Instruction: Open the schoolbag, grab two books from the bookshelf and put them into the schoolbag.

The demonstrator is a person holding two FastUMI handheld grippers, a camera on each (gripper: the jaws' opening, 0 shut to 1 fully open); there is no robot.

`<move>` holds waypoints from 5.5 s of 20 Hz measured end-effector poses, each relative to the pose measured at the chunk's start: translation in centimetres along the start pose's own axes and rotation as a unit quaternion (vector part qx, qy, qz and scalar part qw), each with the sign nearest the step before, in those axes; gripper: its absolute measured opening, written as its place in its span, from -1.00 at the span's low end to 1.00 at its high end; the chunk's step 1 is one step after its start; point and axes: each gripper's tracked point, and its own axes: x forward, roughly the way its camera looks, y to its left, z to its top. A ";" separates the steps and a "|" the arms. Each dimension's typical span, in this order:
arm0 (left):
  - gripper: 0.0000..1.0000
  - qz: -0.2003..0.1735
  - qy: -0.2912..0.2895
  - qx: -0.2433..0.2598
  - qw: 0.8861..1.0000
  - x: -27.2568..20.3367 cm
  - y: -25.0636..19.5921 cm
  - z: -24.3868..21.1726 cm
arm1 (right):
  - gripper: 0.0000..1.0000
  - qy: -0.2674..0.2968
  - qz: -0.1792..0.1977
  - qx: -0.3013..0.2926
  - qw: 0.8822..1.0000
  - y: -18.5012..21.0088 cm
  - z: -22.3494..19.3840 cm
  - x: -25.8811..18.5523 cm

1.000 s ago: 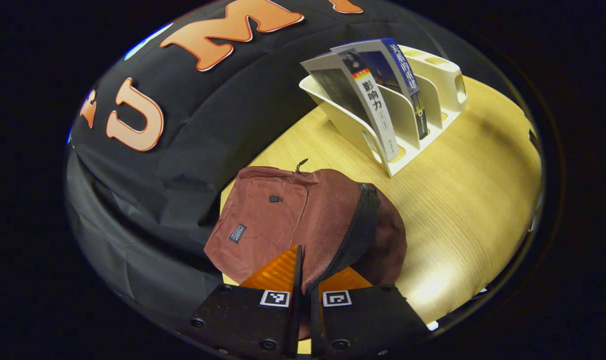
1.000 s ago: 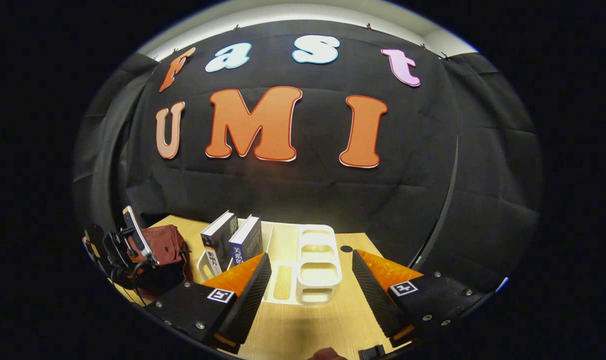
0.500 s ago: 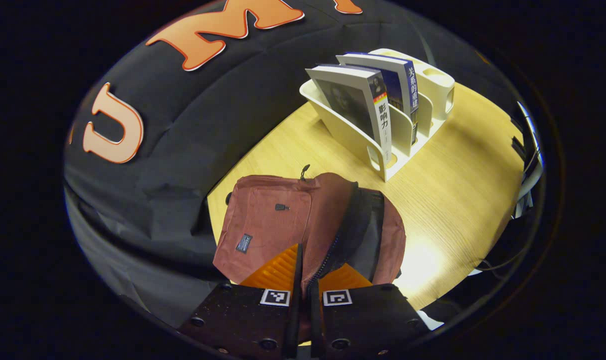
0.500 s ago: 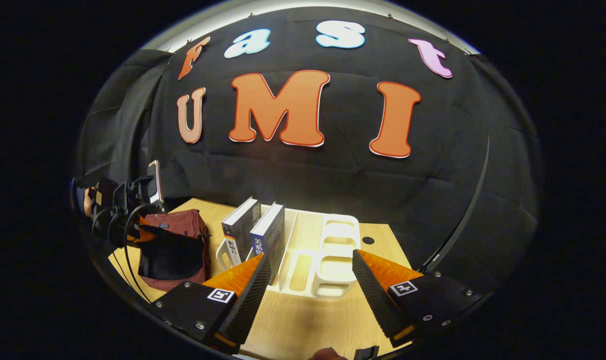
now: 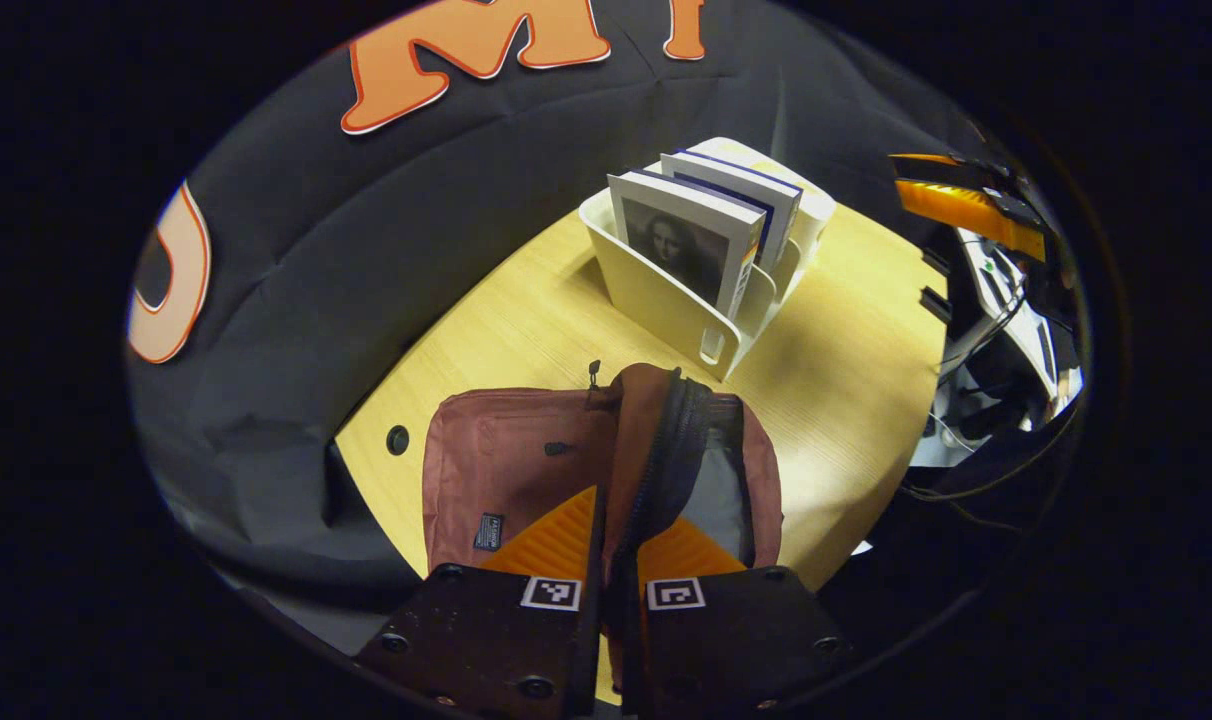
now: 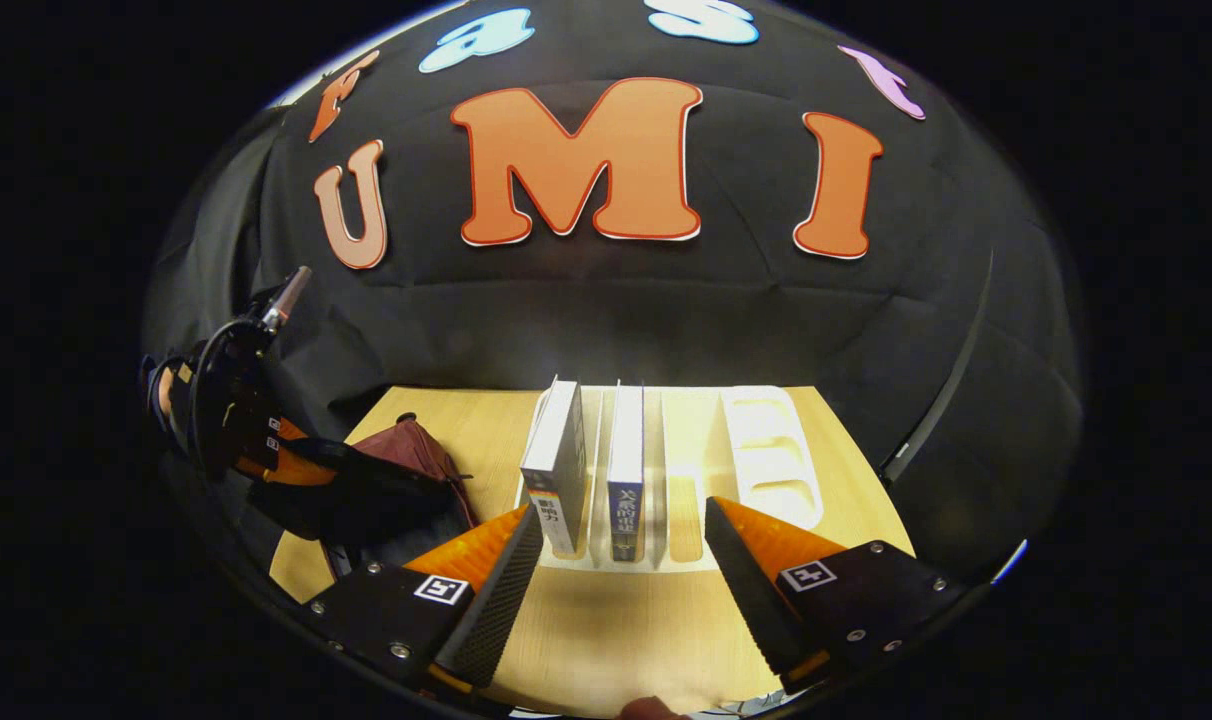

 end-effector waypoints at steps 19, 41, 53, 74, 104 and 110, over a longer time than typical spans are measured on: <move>-0.80 -0.053 0.013 -0.029 0.998 0.0 2.6 0.3 | 0.95 0.288 0.043 -0.009 0.957 6.0 2.1 16.9; -0.80 -0.057 0.024 -0.041 0.997 0.3 2.9 -0.7 | -0.23 0.379 -0.012 0.047 0.924 4.8 0.8 15.6; -0.80 -0.075 0.020 -0.016 0.997 0.2 2.7 -0.4 | -0.24 0.281 0.003 0.124 0.952 3.3 5.5 2.7; -0.79 -0.107 -0.014 -0.018 0.994 -0.4 -0.1 1.3 | -0.29 0.252 0.160 0.352 0.887 16.7 -9.7 1.7; -0.80 -0.135 -0.078 -0.061 0.986 -1.0 -3.7 2.3 | 0.14 0.228 0.144 0.368 0.890 24.1 -17.0 13.2; -0.80 -0.138 -0.082 -0.076 0.984 -0.6 -3.7 2.7 | 0.90 0.231 0.135 0.347 0.899 20.7 -15.4 11.4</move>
